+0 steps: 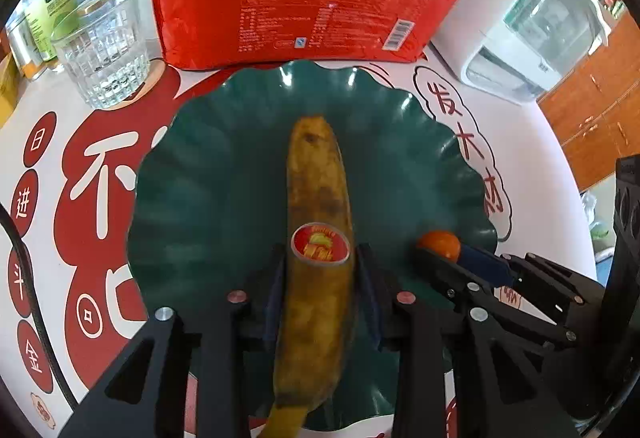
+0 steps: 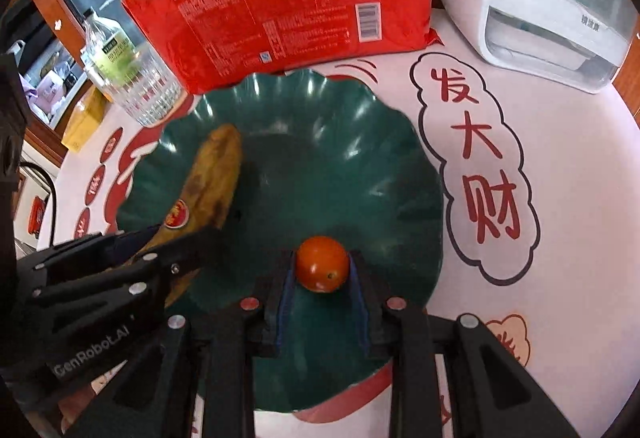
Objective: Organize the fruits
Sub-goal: 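Carry the banana with the left tool onto the green plate while the right tool carries the tomato there, then open both tools to release banana and tomato, then pull back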
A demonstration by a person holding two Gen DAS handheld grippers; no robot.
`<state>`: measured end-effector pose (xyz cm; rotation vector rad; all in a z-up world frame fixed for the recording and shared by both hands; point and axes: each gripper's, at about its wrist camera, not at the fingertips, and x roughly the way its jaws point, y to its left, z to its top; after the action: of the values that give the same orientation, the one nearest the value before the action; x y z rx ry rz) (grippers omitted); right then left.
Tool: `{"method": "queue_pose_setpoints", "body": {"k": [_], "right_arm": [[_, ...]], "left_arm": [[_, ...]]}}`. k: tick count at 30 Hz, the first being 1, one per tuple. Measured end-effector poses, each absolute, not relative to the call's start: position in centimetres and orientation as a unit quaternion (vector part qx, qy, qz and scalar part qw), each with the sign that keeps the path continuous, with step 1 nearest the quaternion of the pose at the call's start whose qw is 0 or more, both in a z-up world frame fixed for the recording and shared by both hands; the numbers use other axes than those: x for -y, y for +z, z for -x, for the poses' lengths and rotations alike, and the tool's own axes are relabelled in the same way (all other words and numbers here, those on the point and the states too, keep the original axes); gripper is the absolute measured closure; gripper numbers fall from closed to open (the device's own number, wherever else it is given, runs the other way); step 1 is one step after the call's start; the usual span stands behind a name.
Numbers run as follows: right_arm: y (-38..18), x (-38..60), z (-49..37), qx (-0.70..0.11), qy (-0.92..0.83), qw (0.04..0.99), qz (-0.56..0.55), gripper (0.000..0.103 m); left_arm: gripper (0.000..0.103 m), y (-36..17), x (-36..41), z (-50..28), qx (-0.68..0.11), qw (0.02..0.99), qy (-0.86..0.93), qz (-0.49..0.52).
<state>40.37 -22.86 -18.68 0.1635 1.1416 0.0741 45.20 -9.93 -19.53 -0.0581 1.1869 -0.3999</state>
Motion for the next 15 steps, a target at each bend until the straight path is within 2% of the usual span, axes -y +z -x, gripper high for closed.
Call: {"method": "queue_pose_setpoints", "body": {"k": [2,4,5,7,15], "right_arm": [[-18.7,23.1,-40.2,-0.537,0.035,0.839,-0.079,0.075],[-18.6,23.5,-40.1,-0.537,0.034,0.839,-0.086,0.075],[-18.5,23.6,-40.0,-0.538,0.035,0.838,-0.090,0.073],[-18.3,23.7,-39.8,-0.538,0.038,0.837,-0.096,0.068],[-16.5,21.7,-37.6,-0.526,0.050,0.846,-0.065,0.068]], "left_arm": [[0.055,-19.6,9.9,-45.2,-0.561,0.806,-0.187,0.025],[0.026,-19.3,9.2,-45.3,-0.564,0.808,-0.171,0.027],[0.022,-18.9,8.7,-45.2,-0.560,0.811,-0.166,0.036],[0.021,-18.2,8.0,-45.0,-0.553,0.815,-0.167,0.052],[0.021,-14.8,7.2,-42.8,-0.522,0.836,-0.167,0.035]]}}
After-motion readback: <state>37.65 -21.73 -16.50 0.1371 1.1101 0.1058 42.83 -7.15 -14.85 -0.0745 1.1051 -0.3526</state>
